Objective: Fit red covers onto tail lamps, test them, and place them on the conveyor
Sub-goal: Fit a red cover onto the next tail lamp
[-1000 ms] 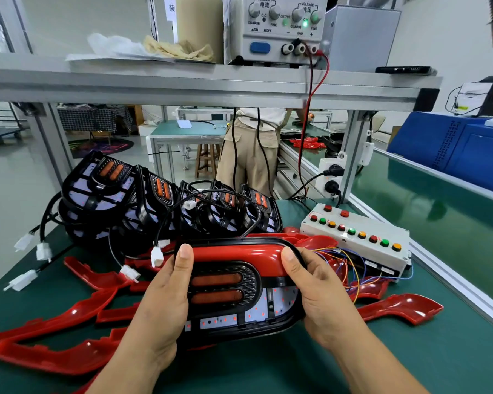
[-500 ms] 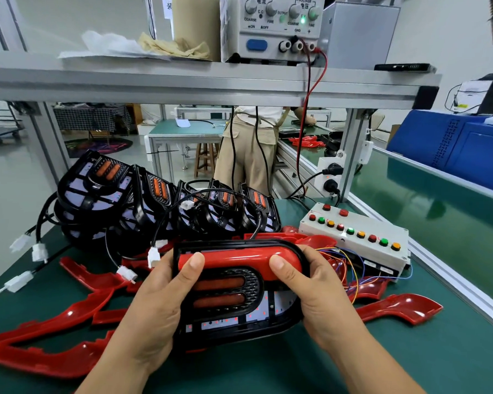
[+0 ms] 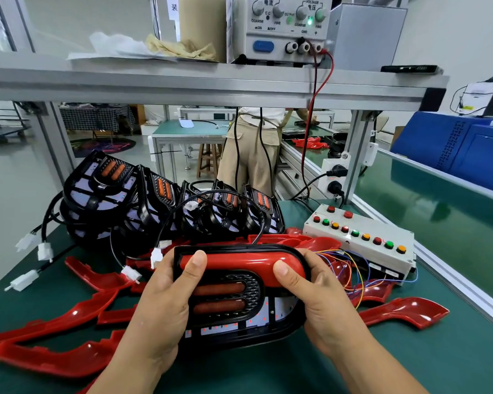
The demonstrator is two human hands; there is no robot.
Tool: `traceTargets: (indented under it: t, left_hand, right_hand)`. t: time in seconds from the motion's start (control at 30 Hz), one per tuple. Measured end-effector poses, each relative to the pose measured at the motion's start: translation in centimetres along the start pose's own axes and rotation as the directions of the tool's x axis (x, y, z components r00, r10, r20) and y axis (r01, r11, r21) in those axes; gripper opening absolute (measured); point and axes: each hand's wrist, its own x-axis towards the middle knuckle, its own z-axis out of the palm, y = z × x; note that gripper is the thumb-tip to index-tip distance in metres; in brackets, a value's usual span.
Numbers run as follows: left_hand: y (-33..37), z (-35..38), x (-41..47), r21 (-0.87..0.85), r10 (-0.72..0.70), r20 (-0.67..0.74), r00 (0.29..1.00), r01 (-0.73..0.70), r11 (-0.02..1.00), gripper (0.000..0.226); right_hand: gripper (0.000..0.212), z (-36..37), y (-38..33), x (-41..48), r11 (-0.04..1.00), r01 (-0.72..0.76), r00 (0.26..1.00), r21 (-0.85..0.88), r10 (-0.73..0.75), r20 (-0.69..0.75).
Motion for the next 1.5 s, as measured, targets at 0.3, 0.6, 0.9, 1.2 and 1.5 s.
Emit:
traceTargets:
  t: [0.3,0.6,0.9,1.2,1.5]
  left_hand:
    - [-0.2,-0.1,0.2,0.022,-0.014,0.006,1.000,0.014,1.000,0.033]
    - [0.0,-1.2,0.3,0.101,-0.106,-0.027,0.994,0.109,0.989,0.082]
    - [0.4,-0.8,0.7,0.042,-0.154,-0.035,0.987,0.155,0.987,0.054]
    - [4.5,-4.4,0.9,0.282,0.037,-0.174,0.984,0.014,0.959,0.058]
    - [4.5,-8.1,-3.0,0.934,-0.130,0.132,0.983,-0.080,0.347,0.028]
  right_hand:
    - [0.047,0.0,-0.2,0.1,0.998,0.034,0.999,-0.043,-0.035,-0.024]
    - [0.057,-0.6,-0.2,0.5,0.998,-0.010,1.000,-0.070,0.008,-0.019]
    - [0.043,-0.4,-0.2,0.4,0.998,-0.002,1.000,0.058,0.001,0.019]
    - [0.030,-0.9,-0.1,1.4,0.985,-0.006,0.994,0.170,0.024,-0.103]
    - [0.030,-0.5,0.7,1.3,0.994,0.030,0.985,0.103,-0.011,-0.173]
